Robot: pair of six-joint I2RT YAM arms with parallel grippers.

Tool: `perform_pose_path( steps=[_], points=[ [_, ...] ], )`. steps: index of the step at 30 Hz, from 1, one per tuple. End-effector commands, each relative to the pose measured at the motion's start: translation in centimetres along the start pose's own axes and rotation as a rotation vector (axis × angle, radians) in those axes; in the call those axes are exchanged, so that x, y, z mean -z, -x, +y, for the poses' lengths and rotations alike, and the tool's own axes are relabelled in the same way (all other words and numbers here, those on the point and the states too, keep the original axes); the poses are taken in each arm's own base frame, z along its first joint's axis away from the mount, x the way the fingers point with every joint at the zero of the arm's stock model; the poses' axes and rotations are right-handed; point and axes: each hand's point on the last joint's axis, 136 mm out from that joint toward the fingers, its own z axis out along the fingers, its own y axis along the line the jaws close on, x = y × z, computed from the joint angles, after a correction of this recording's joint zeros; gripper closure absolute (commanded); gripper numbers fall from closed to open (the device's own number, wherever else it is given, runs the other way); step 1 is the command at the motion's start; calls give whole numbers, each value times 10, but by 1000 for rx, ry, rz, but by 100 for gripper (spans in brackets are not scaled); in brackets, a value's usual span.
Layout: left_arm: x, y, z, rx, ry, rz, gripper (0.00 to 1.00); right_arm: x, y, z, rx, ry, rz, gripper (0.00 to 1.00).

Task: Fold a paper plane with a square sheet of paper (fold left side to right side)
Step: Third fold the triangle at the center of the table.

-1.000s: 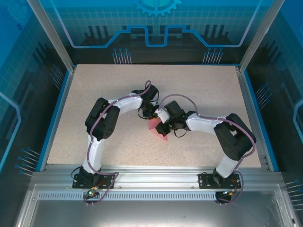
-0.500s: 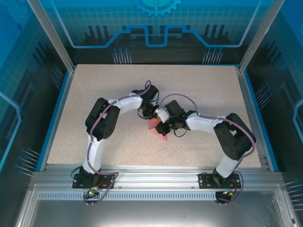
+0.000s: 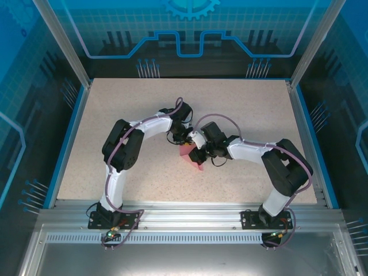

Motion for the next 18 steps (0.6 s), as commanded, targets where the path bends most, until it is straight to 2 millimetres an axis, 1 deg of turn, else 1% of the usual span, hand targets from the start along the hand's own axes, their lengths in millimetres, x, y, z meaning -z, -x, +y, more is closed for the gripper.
perform_pose_path(
  steps=[1, 4, 6, 8, 10, 14, 18],
  points=[
    [52, 6, -32, -51, -99, -62, 74, -2, -31, -8, -66, -21, 87, 96],
    [58, 6, -34, -53, -111, -71, 73, -3, -33, -8, -66, -17, 90, 96],
    [57, 7, -38, -49, -137, -66, 73, -3, -33, -8, -66, -18, 90, 96],
    [50, 7, -42, -44, -162, -50, 74, -4, -33, -9, -67, -20, 91, 96],
    [41, 8, -42, -43, -150, -35, 75, -5, -34, -9, -69, -21, 93, 96],
    [18, 9, -28, -19, -97, -5, 77, -5, -35, -10, -72, -23, 97, 96],
    [3, 8, -16, 0, -61, 15, 77, -5, -37, -10, -75, -25, 103, 96]
  ],
)
